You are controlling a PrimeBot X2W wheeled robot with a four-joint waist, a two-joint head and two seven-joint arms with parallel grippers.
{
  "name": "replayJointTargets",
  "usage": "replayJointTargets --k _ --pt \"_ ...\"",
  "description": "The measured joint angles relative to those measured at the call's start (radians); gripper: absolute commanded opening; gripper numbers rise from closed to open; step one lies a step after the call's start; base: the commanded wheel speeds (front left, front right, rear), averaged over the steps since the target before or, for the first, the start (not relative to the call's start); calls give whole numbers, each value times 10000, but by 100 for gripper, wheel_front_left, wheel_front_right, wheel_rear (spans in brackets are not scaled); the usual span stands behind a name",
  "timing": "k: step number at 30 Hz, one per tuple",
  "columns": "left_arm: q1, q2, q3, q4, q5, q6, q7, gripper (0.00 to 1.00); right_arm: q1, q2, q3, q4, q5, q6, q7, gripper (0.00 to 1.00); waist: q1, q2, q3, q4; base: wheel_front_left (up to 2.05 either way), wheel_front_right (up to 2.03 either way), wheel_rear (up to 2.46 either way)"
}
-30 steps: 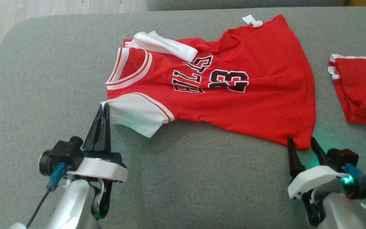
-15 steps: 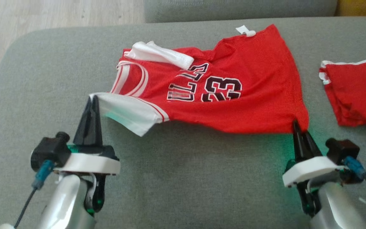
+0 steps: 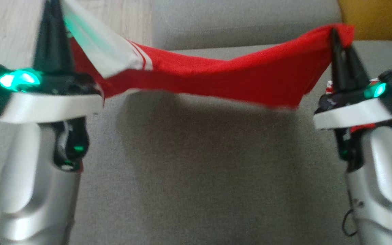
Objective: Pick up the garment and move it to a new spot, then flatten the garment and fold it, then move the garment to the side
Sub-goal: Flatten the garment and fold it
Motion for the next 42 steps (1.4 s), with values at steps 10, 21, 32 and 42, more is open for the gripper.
replayJointTargets --k 10,21,32,42 --pt "-138 324 855 -3035 -980 558 1296 0 66 -719 -38 -2991 533 0 1459 0 -1 0 -280 -71 0 0 0" --pt "-1354 1390 1062 -1975 -909 366 2362 0 -429 -1104 98 -3333 744 0 2765 0 1 0 814 -148 0 0 0" --pt "-6257 1674 736 3900 -27 -485 1091 0 -6849 -2000 2117 2297 1026 0 1513 0 7 -1 2890 -227 0 0 0" --pt "-9243 1446 222 7392 702 -855 -1168 0 -10019 -1198 1501 6959 378 0 -796 0 -1 0 3602 5 0 0 0"
